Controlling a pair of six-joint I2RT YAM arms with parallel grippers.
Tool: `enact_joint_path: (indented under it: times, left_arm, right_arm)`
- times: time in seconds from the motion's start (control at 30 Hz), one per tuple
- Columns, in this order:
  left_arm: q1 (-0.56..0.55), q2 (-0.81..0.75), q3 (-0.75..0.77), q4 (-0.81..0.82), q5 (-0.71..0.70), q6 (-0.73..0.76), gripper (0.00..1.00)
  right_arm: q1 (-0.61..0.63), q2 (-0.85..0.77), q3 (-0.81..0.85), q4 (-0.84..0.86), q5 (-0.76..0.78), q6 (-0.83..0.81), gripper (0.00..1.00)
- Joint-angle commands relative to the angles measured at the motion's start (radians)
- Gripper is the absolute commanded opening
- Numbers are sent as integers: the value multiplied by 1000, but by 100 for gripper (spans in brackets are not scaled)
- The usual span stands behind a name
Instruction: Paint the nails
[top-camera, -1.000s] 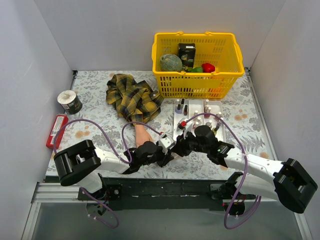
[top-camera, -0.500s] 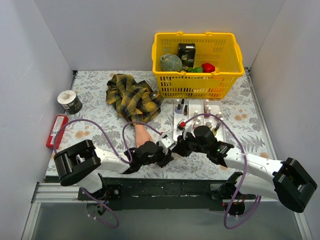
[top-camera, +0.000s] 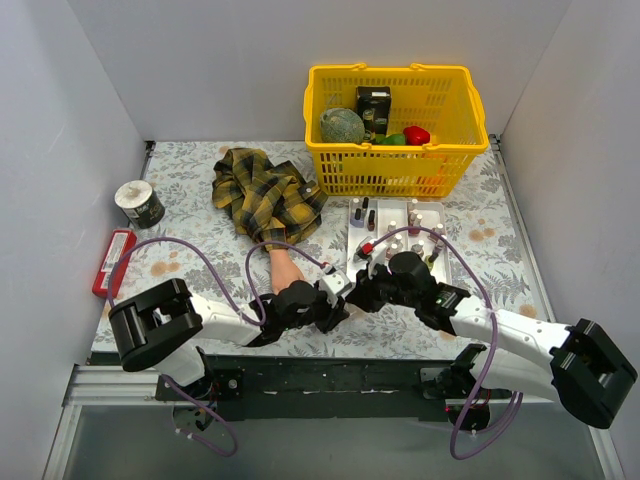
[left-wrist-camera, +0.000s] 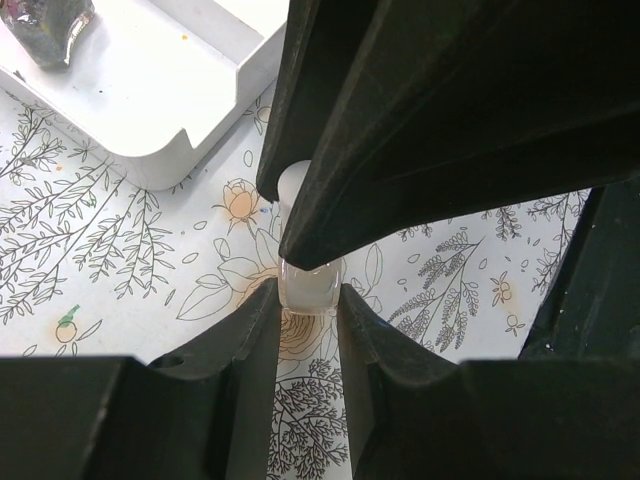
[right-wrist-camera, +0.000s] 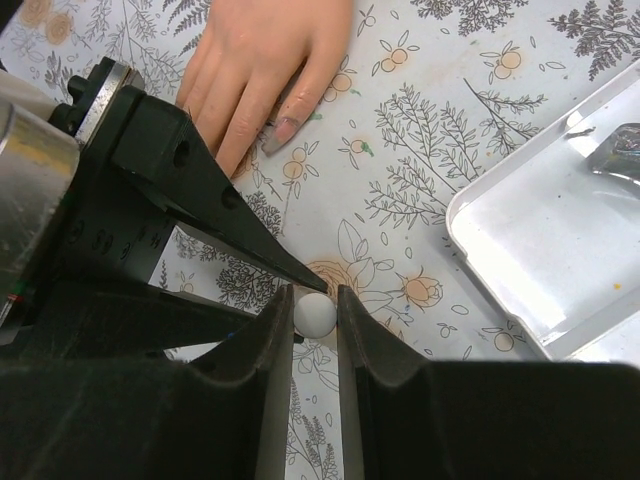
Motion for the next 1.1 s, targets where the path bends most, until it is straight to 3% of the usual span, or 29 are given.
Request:
enact_joint_path:
  times: [0.0, 1.07]
  left_arm:
    - [-1, 7, 36, 3, 13, 4, 16]
    - [-3, 75, 62, -20, -4, 7, 15]
  right_arm:
    - [2, -26, 24, -5, 34, -21, 11]
    - [5, 10, 10, 13, 57, -9, 10]
